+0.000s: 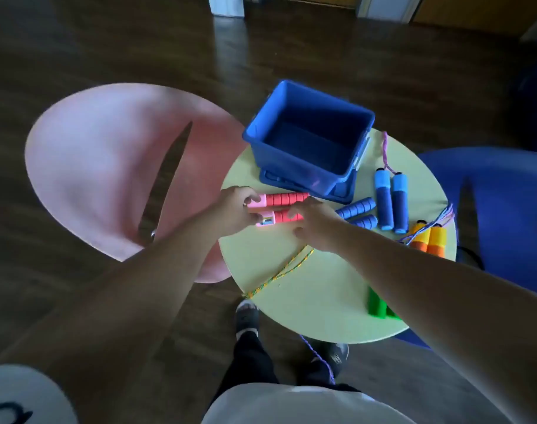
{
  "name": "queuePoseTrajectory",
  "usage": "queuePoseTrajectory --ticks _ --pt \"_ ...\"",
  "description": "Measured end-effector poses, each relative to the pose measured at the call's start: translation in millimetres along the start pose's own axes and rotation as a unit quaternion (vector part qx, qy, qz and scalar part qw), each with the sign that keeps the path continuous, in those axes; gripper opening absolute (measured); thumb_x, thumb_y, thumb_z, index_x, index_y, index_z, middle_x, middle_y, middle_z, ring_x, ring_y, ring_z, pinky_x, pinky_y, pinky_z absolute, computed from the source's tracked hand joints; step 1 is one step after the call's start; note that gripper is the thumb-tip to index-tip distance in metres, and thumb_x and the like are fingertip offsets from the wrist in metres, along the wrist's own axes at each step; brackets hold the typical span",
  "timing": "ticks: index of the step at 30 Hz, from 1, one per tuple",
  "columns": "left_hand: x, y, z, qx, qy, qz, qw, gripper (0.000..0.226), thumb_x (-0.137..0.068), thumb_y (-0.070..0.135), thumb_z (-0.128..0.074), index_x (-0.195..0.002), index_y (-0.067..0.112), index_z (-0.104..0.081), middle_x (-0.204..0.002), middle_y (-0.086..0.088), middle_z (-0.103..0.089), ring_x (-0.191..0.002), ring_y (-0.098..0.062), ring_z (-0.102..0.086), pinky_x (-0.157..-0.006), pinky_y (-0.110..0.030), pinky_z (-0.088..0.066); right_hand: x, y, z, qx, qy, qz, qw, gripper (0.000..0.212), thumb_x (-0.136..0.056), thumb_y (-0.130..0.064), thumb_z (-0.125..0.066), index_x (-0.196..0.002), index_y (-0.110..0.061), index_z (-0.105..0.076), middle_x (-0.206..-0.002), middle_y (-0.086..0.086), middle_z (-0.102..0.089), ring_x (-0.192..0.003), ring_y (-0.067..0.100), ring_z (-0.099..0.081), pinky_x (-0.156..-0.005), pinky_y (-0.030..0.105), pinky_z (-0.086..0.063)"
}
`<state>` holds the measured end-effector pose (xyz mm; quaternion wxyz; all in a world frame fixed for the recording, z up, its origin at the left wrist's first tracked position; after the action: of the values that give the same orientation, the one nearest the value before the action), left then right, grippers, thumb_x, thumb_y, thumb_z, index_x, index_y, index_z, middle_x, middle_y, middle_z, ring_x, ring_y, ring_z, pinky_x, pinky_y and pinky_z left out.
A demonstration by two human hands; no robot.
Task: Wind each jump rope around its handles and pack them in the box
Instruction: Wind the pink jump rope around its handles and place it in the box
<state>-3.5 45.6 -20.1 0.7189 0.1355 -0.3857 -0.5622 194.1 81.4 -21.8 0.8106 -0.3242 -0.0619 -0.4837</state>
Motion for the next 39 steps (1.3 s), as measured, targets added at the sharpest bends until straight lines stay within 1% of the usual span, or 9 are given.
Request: queuePoseTrajectory --ticks 3,7,14,19,23,28,31,36,39 --pt "-17 -10 3 -0.036 0.026 -0.037 0.998 0.05 -0.082 0.023 -0.084 -0.128 0.019 -0.065 -0.121 -0.005 -0.058 -0.105 -0.023 -0.061 -0.082 -0.028 -0.045 -20 -5 -2 0.056 0.023 -0.013 0.998 0.039 -0.095 -0.017 -0.058 -0.132 -0.031 -0.058 -0.133 0.0 -0.046 -0.109 0.023 -0.051 -0.082 0.034 -0.049" --pt "-36 -29 -7 -0.071 0.009 -0.084 0.994 0.071 -0.074 0.041 -0.084 -0.136 0.027 -0.052 -0.125 -0.005 -0.05 -0.111 -0.025 -0.05 -0.093 -0.04 -0.049 -39 -3 -13 0.136 -0.003 -0.009 0.991 0.044 -0.097 -0.023 -0.057 -0.14 -0.034 -0.051 -0.149 -0.001 -0.035 -0.141 0.028 -0.035 -0.103 0.046 -0.048" --pt "-52 -53 -23 -0.13 -0.046 -0.172 0.975 0.07 -0.068 0.042 -0.09 -0.13 0.03 -0.06 -0.138 -0.001 -0.048 -0.123 -0.028 -0.045 -0.102 -0.045 -0.045 -58 -7 -20 0.208 -0.006 -0.016 0.978 0.053 -0.094 -0.038 -0.068 -0.144 -0.034 -0.05 -0.16 0.003 -0.031 -0.148 0.03 -0.026 -0.121 0.049 -0.026" --pt "-58 -60 -26 -0.079 -0.016 -0.204 0.976 0.044 -0.074 0.025 -0.086 -0.116 0.025 -0.071 -0.129 -0.004 -0.054 -0.11 -0.03 -0.05 -0.093 -0.038 -0.048 -63 -8 -24 0.217 0.028 -0.006 0.976 0.043 -0.093 -0.046 -0.068 -0.132 -0.033 -0.059 -0.153 0.0 -0.044 -0.144 0.028 -0.029 -0.113 0.046 -0.025" --pt "-56 -63 -24 -0.035 0.006 -0.209 0.977 0.041 -0.073 0.013 -0.08 -0.113 0.024 -0.073 -0.121 -0.003 -0.058 -0.099 -0.028 -0.056 -0.086 -0.033 -0.048 -65 -4 -25 0.178 0.034 0.002 0.983 0.042 -0.086 -0.044 -0.076 -0.124 -0.032 -0.062 -0.141 -0.004 -0.054 -0.138 0.027 -0.041 -0.116 0.048 -0.02" --pt "-58 -63 -15 0.086 -0.021 -0.193 0.977 0.042 -0.069 0.009 -0.084 -0.105 0.027 -0.072 -0.115 0.002 -0.056 -0.091 -0.017 -0.062 -0.079 -0.023 -0.054 -63 -2 -25 0.117 0.066 0.022 0.991 0.043 -0.078 -0.037 -0.084 -0.116 -0.029 -0.065 -0.124 -0.006 -0.061 -0.121 0.026 -0.053 -0.11 0.047 -0.03" --pt "-56 -59 -8 0.176 -0.041 -0.157 0.971 0.046 -0.062 0.02 -0.096 -0.097 0.037 -0.071 -0.113 0.007 -0.063 -0.094 -0.018 -0.064 -0.077 -0.025 -0.054 -59 -7 -20 0.092 0.083 0.039 0.991 0.04 -0.078 -0.036 -0.084 -0.112 -0.03 -0.065 -0.122 -0.009 -0.06 -0.12 0.024 -0.051 -0.109 0.045 -0.031" --pt "-48 -53 7 0.231 -0.019 -0.129 0.964 0.039 -0.057 0.05 -0.092 -0.089 0.038 -0.074 -0.107 0.007 -0.072 -0.098 -0.016 -0.07 -0.084 -0.032 -0.057 -52 -19 -8 0.016 0.111 0.069 0.991 0.029 -0.081 -0.03 -0.079 -0.108 -0.028 -0.068 -0.109 -0.006 -0.063 -0.109 0.023 -0.055 -0.1 0.043 -0.043" --pt "-42 -49 2 0.235 -0.043 -0.104 0.965 0.038 -0.06 0.036 -0.098 -0.091 0.025 -0.079 -0.106 0.006 -0.075 -0.099 -0.014 -0.071 -0.088 -0.028 -0.058 -50 -22 -5 -0.029 0.094 0.057 0.994 0.026 -0.084 -0.024 -0.077 -0.11 -0.024 -0.071 -0.107 -0.004 -0.063 -0.105 0.019 -0.056 -0.093 0.038 -0.049"
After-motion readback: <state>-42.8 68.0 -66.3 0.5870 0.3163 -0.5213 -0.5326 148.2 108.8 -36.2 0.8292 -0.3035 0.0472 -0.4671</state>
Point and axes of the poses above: each hand's wrist, its own x-axis away from the middle knuckle, its own z-axis out of the back of the hand, y = z × x, the point moved 5 cm from there along -x, towards the middle knuckle
